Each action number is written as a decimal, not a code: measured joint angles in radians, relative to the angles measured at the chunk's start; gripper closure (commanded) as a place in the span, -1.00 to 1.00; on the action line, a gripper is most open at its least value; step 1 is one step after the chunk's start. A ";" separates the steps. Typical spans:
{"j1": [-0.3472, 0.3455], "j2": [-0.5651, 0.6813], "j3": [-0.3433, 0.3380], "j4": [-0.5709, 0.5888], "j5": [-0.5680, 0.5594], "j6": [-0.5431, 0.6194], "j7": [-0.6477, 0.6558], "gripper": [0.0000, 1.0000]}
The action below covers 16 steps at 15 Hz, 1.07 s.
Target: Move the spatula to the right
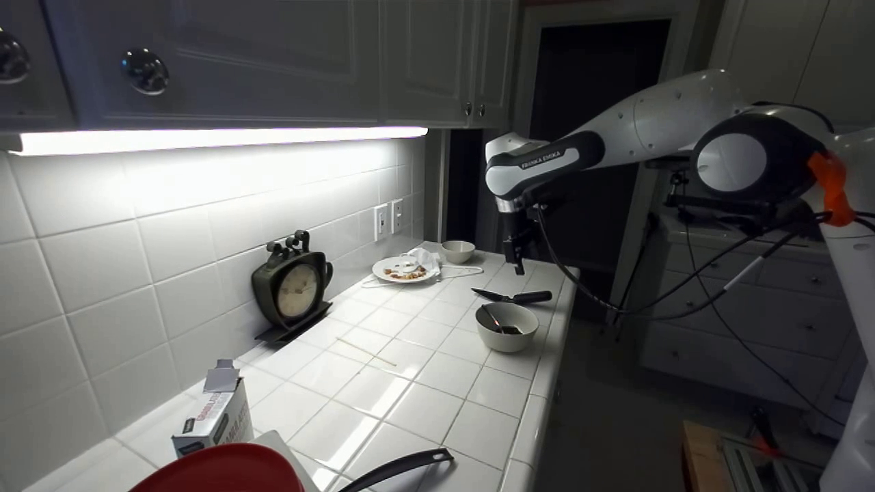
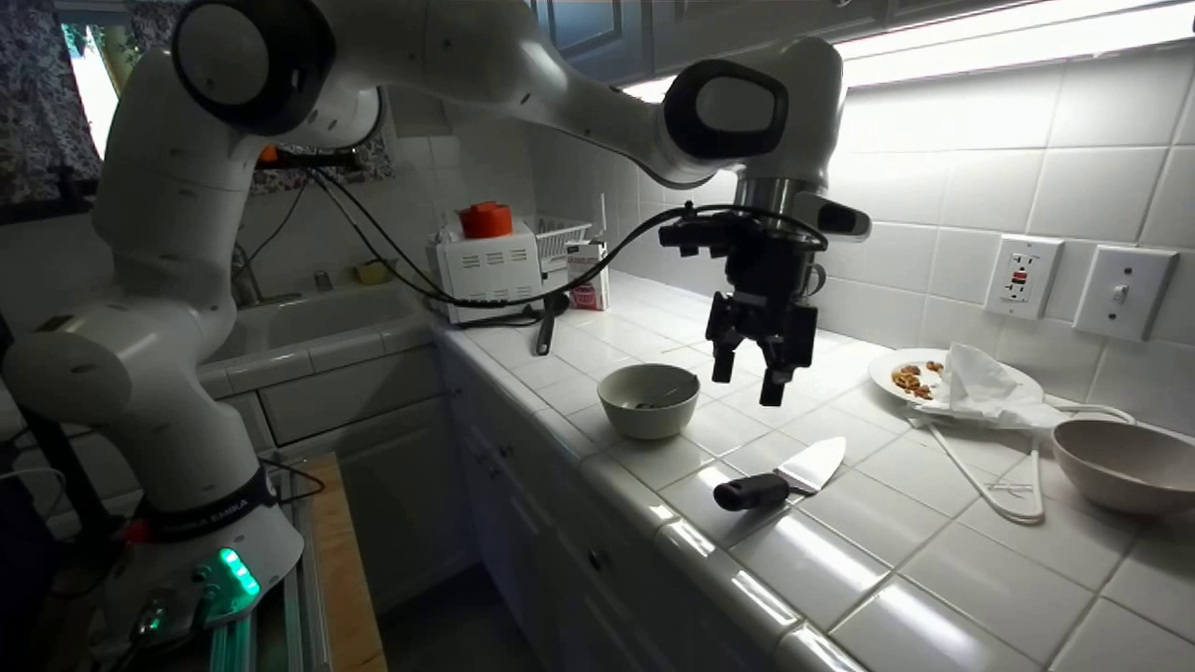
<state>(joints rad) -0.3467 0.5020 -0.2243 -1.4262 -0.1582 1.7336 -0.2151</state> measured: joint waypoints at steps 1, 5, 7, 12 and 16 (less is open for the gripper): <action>0.014 -0.040 -0.002 -0.044 -0.008 0.024 0.029 -1.00; 0.057 -0.194 -0.001 -0.222 -0.016 0.101 0.072 -1.00; 0.073 -0.271 0.003 -0.313 -0.015 0.135 0.073 -1.00; 0.109 -0.486 0.020 -0.560 -0.013 0.203 0.043 -1.00; 0.117 -0.582 0.023 -0.669 -0.013 0.233 0.025 -1.00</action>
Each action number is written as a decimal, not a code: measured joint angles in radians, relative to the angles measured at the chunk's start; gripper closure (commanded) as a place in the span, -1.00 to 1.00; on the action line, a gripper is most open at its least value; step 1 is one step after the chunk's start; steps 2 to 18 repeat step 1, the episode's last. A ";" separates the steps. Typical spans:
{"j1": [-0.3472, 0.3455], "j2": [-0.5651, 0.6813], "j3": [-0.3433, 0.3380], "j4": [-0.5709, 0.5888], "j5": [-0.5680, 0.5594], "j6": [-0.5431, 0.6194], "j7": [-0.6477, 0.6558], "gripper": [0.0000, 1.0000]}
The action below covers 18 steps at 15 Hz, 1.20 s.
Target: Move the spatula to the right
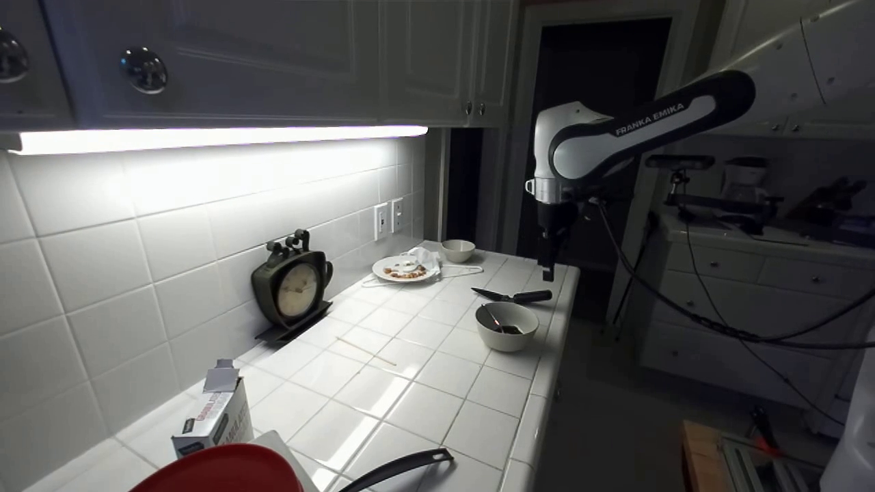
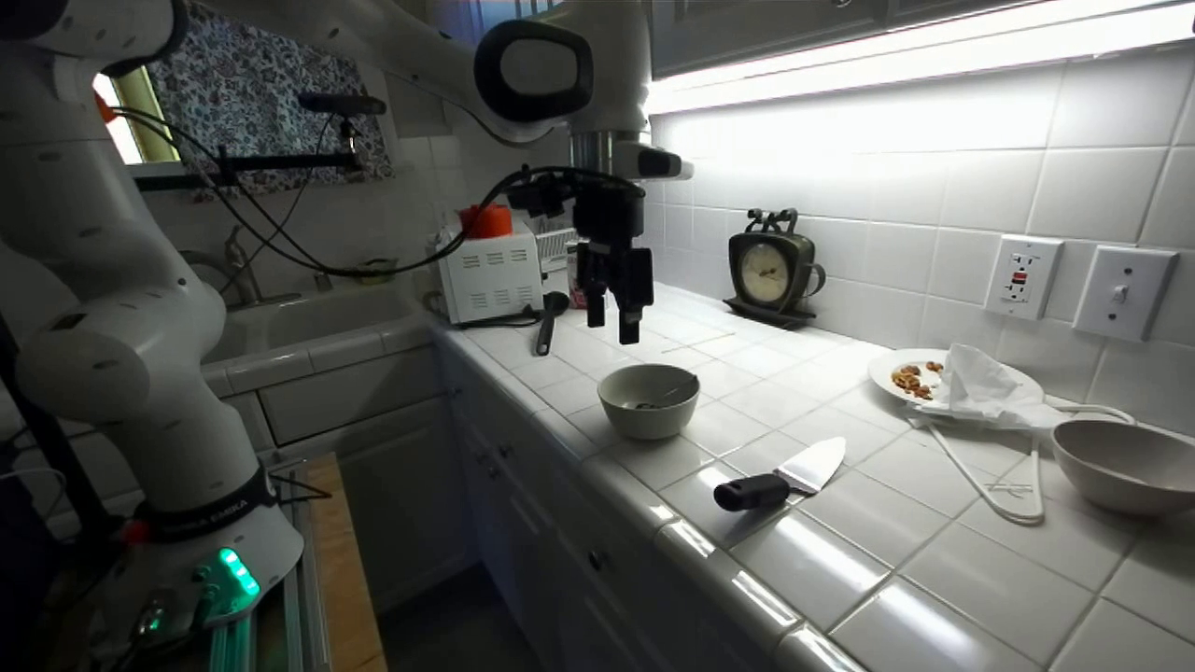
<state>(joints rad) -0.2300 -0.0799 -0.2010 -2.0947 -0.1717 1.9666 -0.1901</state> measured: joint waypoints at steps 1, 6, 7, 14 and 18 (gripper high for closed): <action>0.000 -0.002 0.000 -0.003 0.000 0.001 -0.001 -1.00; 0.000 -0.002 0.000 -0.003 0.000 0.001 -0.001 -1.00; 0.000 -0.002 0.000 -0.003 0.000 0.001 -0.001 -1.00; 0.000 -0.002 0.000 -0.003 0.000 0.001 -0.001 -1.00; 0.000 -0.002 0.000 -0.003 0.000 0.001 -0.001 -1.00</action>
